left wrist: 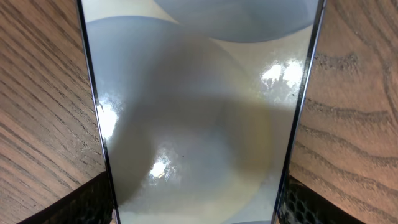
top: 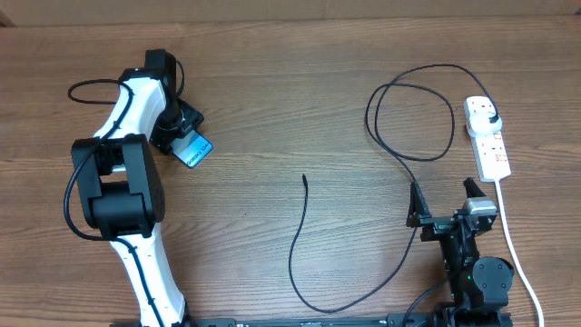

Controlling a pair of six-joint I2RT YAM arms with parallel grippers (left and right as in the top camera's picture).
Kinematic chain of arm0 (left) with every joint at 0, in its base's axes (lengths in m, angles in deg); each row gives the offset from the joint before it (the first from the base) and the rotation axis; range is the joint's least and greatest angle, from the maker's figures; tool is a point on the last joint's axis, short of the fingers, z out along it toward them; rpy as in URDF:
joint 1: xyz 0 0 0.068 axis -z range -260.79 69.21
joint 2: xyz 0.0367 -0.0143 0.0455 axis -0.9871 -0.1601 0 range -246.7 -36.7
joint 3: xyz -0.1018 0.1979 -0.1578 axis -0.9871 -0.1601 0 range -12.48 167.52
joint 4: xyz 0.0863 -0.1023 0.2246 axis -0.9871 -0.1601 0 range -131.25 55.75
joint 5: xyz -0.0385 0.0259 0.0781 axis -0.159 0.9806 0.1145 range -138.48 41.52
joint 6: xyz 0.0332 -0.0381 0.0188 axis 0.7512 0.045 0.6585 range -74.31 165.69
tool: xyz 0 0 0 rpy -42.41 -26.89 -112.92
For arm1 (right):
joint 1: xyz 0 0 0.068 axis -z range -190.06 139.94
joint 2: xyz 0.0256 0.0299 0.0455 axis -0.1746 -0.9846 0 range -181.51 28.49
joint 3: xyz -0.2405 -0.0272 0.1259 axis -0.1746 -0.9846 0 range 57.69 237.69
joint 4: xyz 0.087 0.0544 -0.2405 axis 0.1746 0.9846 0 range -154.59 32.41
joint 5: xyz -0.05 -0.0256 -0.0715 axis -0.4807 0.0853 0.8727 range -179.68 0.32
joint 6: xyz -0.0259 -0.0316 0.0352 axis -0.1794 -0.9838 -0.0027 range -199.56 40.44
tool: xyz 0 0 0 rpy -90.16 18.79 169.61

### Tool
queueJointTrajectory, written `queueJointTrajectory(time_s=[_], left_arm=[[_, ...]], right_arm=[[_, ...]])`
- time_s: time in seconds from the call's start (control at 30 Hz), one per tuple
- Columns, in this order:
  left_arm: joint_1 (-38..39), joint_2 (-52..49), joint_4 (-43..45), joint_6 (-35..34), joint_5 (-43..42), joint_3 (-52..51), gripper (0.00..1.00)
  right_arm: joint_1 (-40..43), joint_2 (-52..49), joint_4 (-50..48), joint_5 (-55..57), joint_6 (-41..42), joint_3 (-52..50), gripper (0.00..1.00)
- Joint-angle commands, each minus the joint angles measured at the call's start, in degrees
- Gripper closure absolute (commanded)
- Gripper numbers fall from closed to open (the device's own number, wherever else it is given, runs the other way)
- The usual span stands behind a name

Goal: Plug charger to phone and switch on socket
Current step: 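Lift the phone with the left gripper and tilt it upright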

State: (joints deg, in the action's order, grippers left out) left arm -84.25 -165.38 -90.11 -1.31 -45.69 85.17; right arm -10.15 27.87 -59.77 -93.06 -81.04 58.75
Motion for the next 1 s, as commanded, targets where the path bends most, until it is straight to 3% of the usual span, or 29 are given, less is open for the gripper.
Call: queueJointTrajectory(time_s=[0.0, 0.53, 0.8, 0.97], left_arm=[[0.4, -3.8, -0.9, -0.8, -2.0, -2.0, 0.96], [0.5, 6.1, -5.5, 0.7, -3.5, 1.9, 0.95], [0.5, 12.6, -5.5, 0.6, -9.3, 1.9, 0.96], [0.5, 15.9, -5.6, 0.6, -19.0, 1.9, 0.96]], right_arm=[[-0.3, 0.5, -0.1, 0.7, 0.1, -0.6, 0.00], [-0.3, 0.5, -0.1, 0.7, 0.1, -0.6, 0.00], [-0.3, 0.5, -0.1, 0.7, 0.1, -0.6, 0.00], [-0.3, 0.5, -0.1, 0.7, 0.1, -0.6, 0.00]])
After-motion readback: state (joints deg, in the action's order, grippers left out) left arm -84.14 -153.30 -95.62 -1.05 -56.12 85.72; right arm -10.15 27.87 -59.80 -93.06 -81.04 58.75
